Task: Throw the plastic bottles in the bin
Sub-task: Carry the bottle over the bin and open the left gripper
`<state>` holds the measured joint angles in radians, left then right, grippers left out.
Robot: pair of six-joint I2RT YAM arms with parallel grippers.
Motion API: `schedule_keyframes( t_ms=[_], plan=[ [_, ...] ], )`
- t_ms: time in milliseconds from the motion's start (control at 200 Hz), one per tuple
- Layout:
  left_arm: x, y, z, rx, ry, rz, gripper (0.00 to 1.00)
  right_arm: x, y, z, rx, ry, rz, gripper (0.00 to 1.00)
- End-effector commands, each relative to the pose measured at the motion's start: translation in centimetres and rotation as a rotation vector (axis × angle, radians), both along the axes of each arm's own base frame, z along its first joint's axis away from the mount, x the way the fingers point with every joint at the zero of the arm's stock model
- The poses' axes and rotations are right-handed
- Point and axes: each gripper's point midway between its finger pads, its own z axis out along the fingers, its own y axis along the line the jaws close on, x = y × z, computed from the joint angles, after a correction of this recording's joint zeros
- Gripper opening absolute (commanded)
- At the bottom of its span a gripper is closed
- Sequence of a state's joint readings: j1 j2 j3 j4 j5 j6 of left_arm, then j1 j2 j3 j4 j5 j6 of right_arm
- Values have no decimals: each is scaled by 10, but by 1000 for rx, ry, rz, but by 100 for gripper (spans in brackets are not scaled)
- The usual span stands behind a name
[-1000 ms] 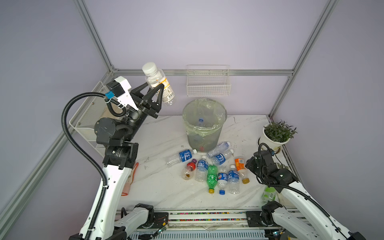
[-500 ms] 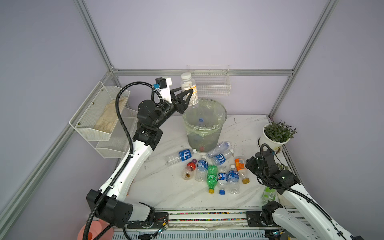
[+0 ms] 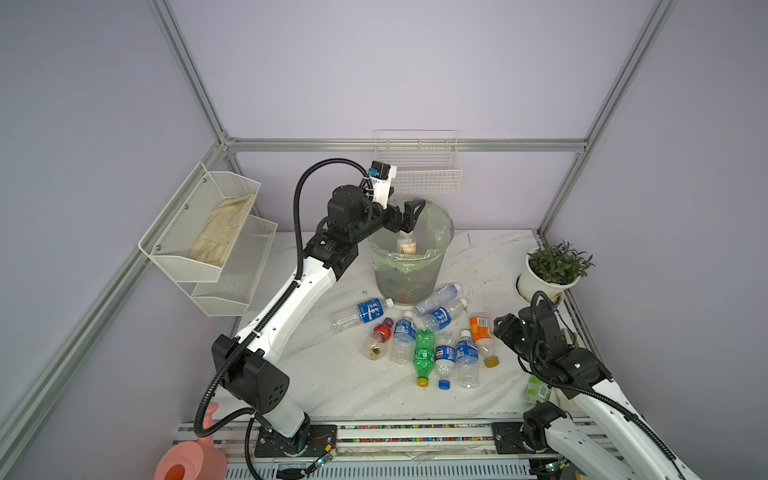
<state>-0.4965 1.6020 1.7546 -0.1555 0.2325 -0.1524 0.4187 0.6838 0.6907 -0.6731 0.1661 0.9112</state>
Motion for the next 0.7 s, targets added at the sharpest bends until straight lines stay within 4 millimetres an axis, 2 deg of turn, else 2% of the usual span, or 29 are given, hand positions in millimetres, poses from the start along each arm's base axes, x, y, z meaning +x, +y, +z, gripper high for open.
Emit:
schedule_keyframes(
  t_ms=[0, 250, 295, 315, 455, 555, 695],
  plan=[
    [-56, 29, 113, -79, -259, 29, 100, 0, 1, -5, 14, 4, -3, 62],
    [-82, 36, 122, -111, -267, 9, 100, 5, 4, -9, 1, 29, 7, 63],
    [-81, 34, 117, -107, -255, 3, 100, 4, 3, -9, -5, 32, 6, 63],
    [-96, 42, 128, -124, -279, 3, 100, 4, 3, -9, -6, 31, 5, 64],
    [-114, 48, 130, -140, -286, -11, 100, 4, 3, -8, -26, 21, 28, 72],
    [-125, 53, 126, -148, -278, -15, 100, 7, 7, -6, -29, 10, 52, 78],
    [-141, 59, 114, -156, -260, -23, 100, 14, 16, -5, -42, 11, 108, 80]
  ],
)
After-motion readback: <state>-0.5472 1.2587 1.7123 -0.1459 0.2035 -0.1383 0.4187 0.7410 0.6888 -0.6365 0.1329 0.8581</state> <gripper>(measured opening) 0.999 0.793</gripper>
